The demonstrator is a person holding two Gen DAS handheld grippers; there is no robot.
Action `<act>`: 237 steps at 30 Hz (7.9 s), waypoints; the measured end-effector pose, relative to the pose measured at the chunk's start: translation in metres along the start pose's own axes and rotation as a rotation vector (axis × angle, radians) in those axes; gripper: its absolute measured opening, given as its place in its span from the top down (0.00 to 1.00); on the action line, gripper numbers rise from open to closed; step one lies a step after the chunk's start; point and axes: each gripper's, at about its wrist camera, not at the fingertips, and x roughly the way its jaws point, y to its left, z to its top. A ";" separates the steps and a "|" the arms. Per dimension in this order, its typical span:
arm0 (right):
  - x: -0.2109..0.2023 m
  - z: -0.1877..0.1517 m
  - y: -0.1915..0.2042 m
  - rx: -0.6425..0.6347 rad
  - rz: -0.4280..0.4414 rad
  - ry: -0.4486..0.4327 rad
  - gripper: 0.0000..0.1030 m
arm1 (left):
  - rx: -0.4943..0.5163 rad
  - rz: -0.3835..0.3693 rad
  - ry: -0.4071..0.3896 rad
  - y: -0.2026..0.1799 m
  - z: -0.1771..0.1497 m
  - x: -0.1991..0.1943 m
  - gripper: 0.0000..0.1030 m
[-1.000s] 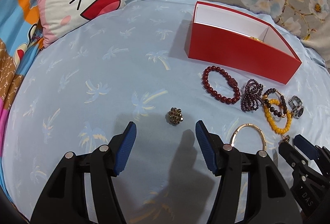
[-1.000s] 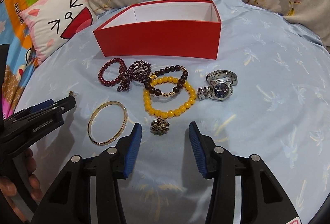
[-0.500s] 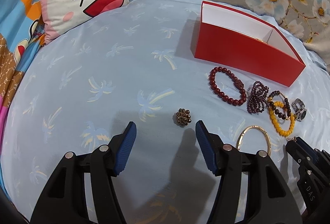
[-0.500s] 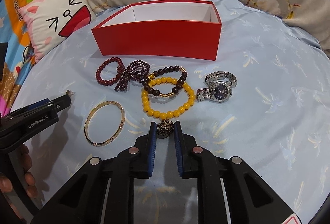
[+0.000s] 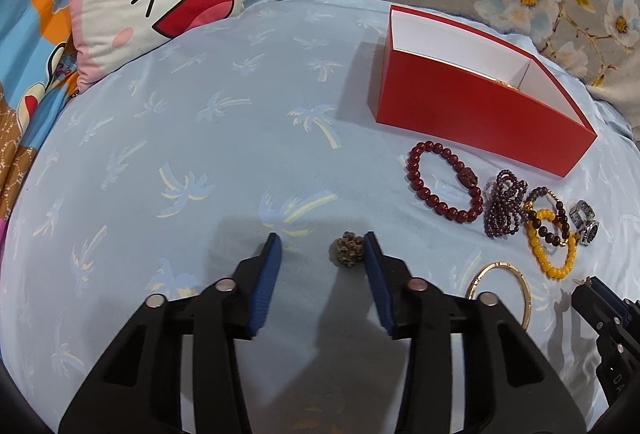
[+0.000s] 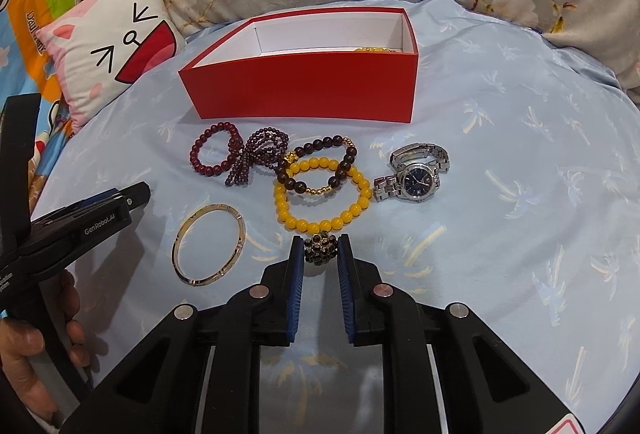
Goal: Organize jewelry
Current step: 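Grasp the small dark ring with the left tool while the right tool grasps the cluster ring, then carry both rings into the red box and open both tools, then withdraw both tools from the red box toward the remaining jewelry, then lower the left tool around the gold bangle while the right tool grasps the silver watch, then carry the gold bangle and silver watch into the red box and open both tools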
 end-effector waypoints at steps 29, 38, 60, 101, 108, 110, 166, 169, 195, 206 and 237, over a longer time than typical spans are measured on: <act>-0.044 0.062 -0.025 0.047 0.005 -0.145 0.85 | 0.100 -0.091 -0.105 -0.056 0.058 -0.059 0.88; -0.029 0.127 -0.039 0.058 -0.007 -0.203 0.85 | 0.112 -0.107 -0.150 -0.088 0.116 -0.041 0.88; 0.069 0.168 -0.033 0.035 -0.022 -0.095 0.85 | 0.112 -0.052 -0.075 -0.102 0.158 0.052 0.88; -0.007 0.114 -0.054 0.088 -0.046 -0.174 0.61 | 0.075 -0.023 -0.116 -0.069 0.116 -0.004 0.53; -0.024 0.078 -0.059 0.103 -0.055 -0.147 0.61 | 0.088 -0.033 -0.089 -0.065 0.076 -0.020 0.53; -0.026 0.068 -0.059 0.105 -0.058 -0.137 0.61 | 0.095 -0.040 -0.077 -0.067 0.065 -0.022 0.53; -0.010 0.017 -0.058 0.118 -0.053 -0.036 0.61 | 0.171 -0.075 0.018 -0.085 -0.022 -0.011 0.50; 0.000 0.023 -0.058 0.116 -0.051 -0.030 0.61 | 0.159 -0.065 0.017 -0.081 -0.018 -0.009 0.50; 0.029 0.031 -0.061 0.127 -0.046 0.000 0.86 | 0.150 -0.063 0.027 -0.076 -0.010 0.000 0.50; 0.012 0.028 -0.062 0.137 -0.027 -0.026 0.91 | 0.144 -0.063 0.010 -0.075 -0.008 -0.008 0.50; -0.061 0.061 -0.055 0.125 0.029 -0.189 0.92 | 0.137 -0.087 -0.100 -0.072 0.030 -0.064 0.50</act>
